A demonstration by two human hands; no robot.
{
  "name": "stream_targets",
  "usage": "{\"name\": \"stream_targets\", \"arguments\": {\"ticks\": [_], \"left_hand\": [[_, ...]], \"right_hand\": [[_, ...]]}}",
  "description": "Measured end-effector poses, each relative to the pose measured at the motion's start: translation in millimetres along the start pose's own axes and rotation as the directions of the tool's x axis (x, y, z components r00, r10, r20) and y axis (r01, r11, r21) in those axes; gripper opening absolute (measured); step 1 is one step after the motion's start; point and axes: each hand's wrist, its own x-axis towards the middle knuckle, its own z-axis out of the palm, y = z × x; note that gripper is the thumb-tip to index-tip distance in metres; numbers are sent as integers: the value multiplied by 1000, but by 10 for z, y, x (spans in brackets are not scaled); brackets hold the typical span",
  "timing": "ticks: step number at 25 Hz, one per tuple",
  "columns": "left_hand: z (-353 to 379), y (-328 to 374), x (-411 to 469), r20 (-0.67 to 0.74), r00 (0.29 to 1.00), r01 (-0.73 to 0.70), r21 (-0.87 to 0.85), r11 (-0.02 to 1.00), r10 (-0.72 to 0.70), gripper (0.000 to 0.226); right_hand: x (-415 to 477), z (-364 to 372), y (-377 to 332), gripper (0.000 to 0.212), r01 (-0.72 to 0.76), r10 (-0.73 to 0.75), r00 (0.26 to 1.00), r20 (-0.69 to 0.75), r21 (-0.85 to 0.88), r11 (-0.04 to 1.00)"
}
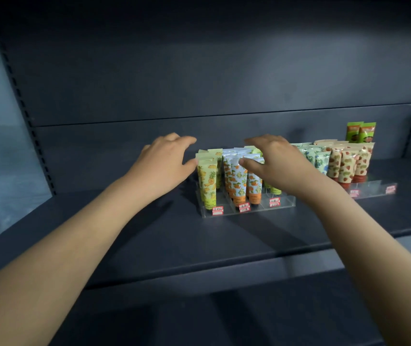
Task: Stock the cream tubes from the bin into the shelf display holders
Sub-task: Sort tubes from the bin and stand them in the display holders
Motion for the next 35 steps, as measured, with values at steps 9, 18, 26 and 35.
{"name": "stream_targets", "arguments": {"ticks": [9,18,26,35], "left_hand": [[-273,209,-964,130,991,20,14,1000,-21,46],[-415,1079,-1593,151,988,4,-23,1000,-1,50],[72,2428,-2320,207,968,162,-73,984,-144,51],[1091,3154,-3215,392,878,333,-91,939,-273,45]], "right_hand": [[-898,-373,-313,52,-40,42,999,29,-73,997],[-1762,-830,-49,57,-80,88,984,157,-59,995],[-2769,-959,801,54,-30,21,961,277,27,999],[-3998,-321,1574,48,-51,51,857,512,-16,999]]}}
